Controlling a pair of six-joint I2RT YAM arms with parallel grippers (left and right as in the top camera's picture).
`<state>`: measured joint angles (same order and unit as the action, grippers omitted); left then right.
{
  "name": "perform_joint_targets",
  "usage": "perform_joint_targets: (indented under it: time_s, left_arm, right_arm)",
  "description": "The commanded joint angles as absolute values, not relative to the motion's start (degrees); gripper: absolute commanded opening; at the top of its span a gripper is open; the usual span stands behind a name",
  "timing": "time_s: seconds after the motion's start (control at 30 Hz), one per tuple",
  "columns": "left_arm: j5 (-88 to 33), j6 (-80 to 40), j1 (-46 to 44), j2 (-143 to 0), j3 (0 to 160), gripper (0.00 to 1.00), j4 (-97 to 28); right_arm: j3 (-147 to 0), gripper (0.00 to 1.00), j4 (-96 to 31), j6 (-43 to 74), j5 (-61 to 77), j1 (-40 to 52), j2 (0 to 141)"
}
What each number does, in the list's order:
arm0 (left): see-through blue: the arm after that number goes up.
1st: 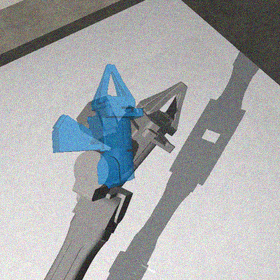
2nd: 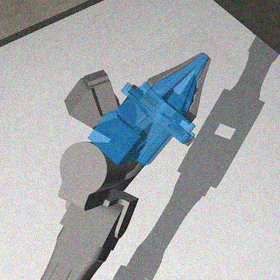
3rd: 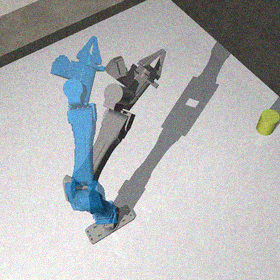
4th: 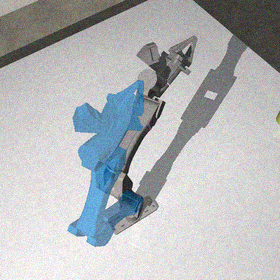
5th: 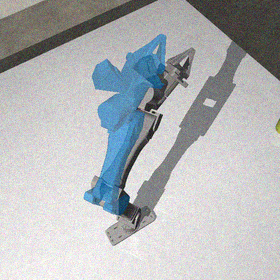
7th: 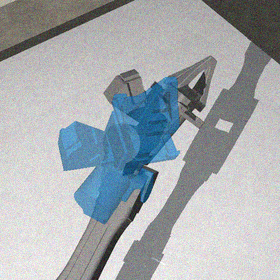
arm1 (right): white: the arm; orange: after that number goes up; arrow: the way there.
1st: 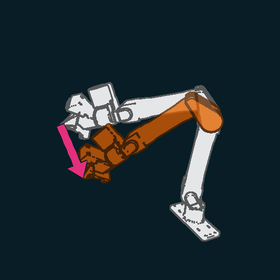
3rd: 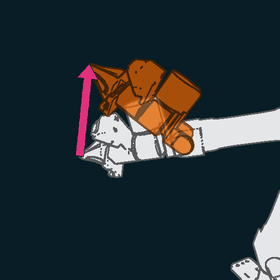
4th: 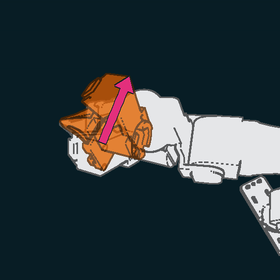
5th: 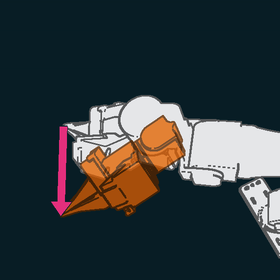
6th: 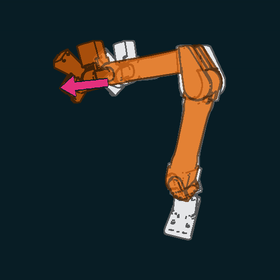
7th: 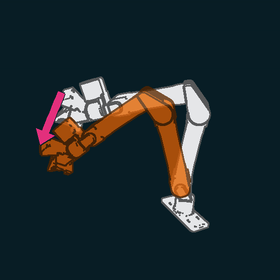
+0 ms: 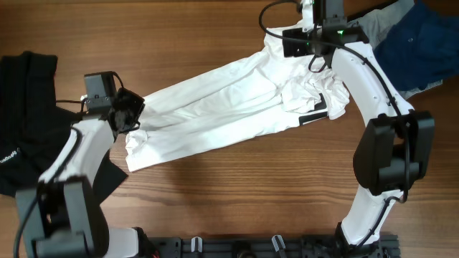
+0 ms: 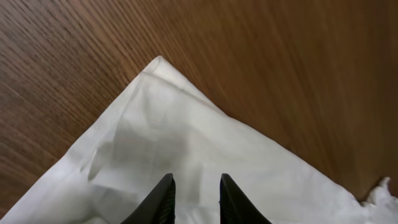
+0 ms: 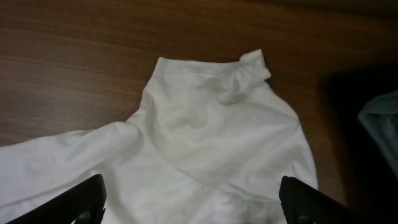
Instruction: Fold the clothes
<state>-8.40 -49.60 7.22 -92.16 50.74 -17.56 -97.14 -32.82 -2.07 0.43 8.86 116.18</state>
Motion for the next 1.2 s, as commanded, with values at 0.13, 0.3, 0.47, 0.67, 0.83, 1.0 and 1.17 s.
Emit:
perform_joint_targets:
  time_s: [0.13, 0.3, 0.47, 0.67, 0.83, 1.0, 1.17]
  left_arm:
    - [-9.56, -48.23, 7.22, -96.12, 52.9, 0.22, -17.58]
    - [-9.56, -48.23, 7.22, -96.12, 52.9, 0.23, -17.61]
    - [-9.56, -48.21, 6.81, -96.12, 52.9, 0.24, -18.39]
    - [-9.34, -48.21, 4.93, -96.12, 52.9, 0.26, -18.94]
    - [-9.37, -48.23, 4.34, -96.12, 52.9, 0.24, -19.4]
    - [-9.34, -48.21, 4.34, -96.12, 52.9, 0.24, -21.06]
    - [-9.34, -48.23, 4.34, -96.12, 52.9, 0.25, -21.08]
  right_arm:
    - [-106.41, 0.89, -36.93, -4.99, -3.99, 8.82, 125.47]
    - [-114.04, 0.91, -39.4, -5.21, -4.54, 8.34, 134.26]
    - [-118.15, 0.9, -36.12, -5.85, -4.51, 8.32, 140.42]
    - [-119.35, 0.9, -27.29, -5.28, -4.25, 8.05, 141.05]
    - [-119.35, 0.91, -24.45, -2.55, -2.24, 7.53, 141.47]
    - [-119.35, 0.9, -24.58, -1.32, 0.01, 7.42, 145.71]
    - [-119.35, 0.83, -24.56, -1.06, 0.01, 7.42, 148.46]
